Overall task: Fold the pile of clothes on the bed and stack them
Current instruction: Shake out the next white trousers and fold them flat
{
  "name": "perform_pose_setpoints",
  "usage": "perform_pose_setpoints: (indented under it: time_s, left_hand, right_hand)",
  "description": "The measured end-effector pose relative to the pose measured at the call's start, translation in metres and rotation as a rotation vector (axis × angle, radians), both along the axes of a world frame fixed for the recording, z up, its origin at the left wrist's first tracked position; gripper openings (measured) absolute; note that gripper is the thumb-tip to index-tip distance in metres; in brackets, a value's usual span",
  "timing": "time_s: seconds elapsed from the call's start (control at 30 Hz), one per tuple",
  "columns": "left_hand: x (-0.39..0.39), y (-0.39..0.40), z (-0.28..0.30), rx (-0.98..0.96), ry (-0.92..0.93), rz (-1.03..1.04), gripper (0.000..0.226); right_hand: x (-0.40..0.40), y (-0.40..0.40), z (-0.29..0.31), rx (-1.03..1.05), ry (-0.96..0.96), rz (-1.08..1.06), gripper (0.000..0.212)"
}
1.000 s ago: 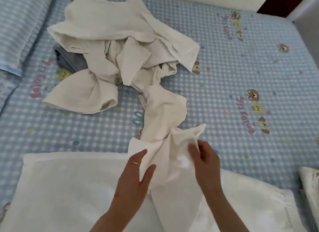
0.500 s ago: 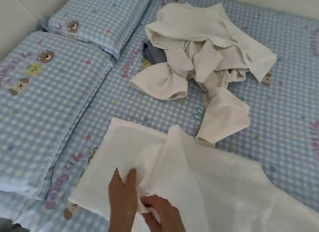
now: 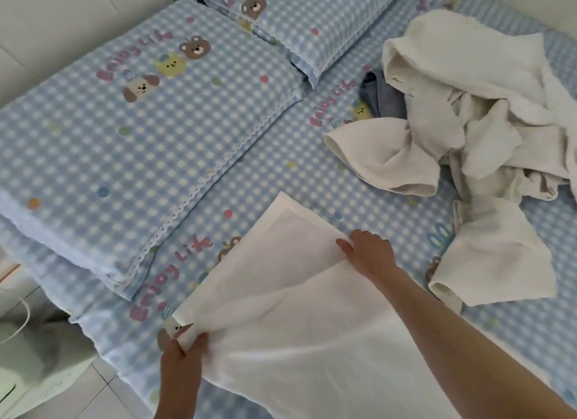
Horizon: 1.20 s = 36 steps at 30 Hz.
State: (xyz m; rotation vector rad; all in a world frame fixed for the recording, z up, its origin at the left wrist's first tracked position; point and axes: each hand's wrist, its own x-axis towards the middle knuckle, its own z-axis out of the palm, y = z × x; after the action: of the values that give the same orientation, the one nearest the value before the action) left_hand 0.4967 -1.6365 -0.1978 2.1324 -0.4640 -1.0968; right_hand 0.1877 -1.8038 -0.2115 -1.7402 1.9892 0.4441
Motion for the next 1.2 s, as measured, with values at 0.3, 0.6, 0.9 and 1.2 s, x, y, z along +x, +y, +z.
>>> perform_pose_setpoints:
  time_s: [0.3,0.6,0.9,1.2]
  left_hand:
    - [0.021,0.014,-0.026,0.040,0.022,-0.013,0.025]
    - [0.045,0.010,-0.031,0.010,0.194,-0.097,0.016]
    - [0.042,-0.011,-0.038,-0.082,0.269,0.080,0.013]
    - [0.062,-0.033,-0.077,0.003,0.031,0.033,0.012]
  right_hand:
    - [0.029,0.001,-0.005,0.169,-0.088,-0.207,0.049]
    - [0.011,-0.054,0.028,0.151,-0.743,-0.534,0.052]
    - [0.031,-0.111,0.005,0.431,-0.729,-0.348,0.040]
    - [0.077,-0.131,-0.055,0.030,-0.512,-0.219,0.017]
